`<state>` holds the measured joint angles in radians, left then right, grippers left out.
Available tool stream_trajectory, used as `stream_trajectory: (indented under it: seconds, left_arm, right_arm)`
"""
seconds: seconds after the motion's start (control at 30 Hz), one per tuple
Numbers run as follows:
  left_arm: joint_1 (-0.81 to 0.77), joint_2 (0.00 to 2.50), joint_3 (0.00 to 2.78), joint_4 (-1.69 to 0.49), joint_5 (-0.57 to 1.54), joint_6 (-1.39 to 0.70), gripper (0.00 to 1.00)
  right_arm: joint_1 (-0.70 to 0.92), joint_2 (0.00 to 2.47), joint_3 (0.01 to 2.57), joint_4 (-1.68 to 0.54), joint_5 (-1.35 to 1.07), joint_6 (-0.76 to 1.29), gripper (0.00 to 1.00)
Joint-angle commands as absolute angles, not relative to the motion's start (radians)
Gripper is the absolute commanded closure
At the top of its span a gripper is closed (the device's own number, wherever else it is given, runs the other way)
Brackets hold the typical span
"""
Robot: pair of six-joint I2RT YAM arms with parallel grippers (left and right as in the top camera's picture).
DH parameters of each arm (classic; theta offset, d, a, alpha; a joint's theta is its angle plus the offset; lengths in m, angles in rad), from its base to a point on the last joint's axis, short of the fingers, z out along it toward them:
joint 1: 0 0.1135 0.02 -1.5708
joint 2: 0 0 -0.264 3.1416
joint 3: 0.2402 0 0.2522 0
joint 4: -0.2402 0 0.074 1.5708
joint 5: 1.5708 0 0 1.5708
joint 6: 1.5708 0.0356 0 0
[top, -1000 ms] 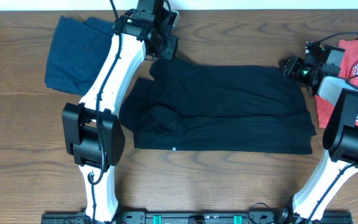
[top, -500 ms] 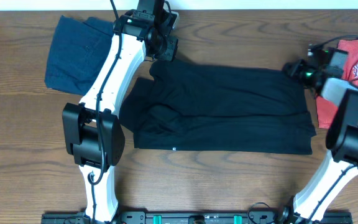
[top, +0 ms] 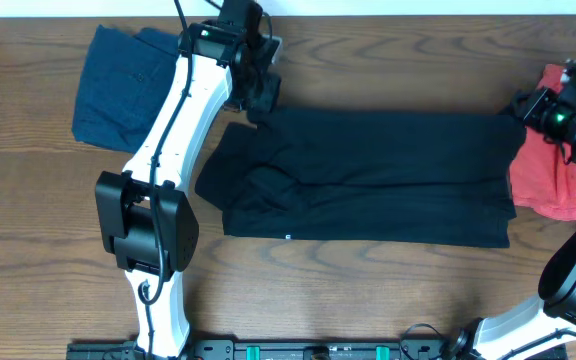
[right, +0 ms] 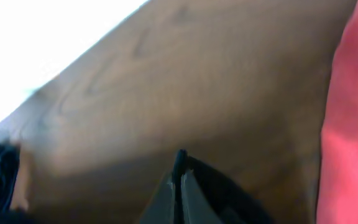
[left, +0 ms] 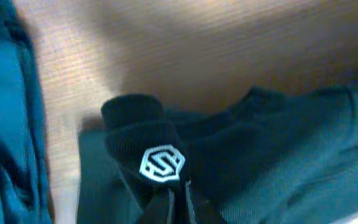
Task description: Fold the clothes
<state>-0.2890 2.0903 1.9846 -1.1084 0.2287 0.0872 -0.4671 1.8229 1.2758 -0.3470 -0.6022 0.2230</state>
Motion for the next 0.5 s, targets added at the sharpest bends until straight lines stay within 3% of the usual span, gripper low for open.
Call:
stream_trajectory:
  seconds: [0.0, 0.47]
  left_arm:
    - [-0.287, 2.055, 1.985, -1.179, 0.209, 0.104, 0.94]
    - [-0.288, 2.055, 1.969, -1.489, 0.255, 0.068, 0.92]
  right_arm:
    - [-0.468, 1.804, 1.277, -0.414, -0.630, 0.173, 0.99]
    - [-0.468, 1.778, 1.277, -0.688, -0.487, 0.124, 0.99]
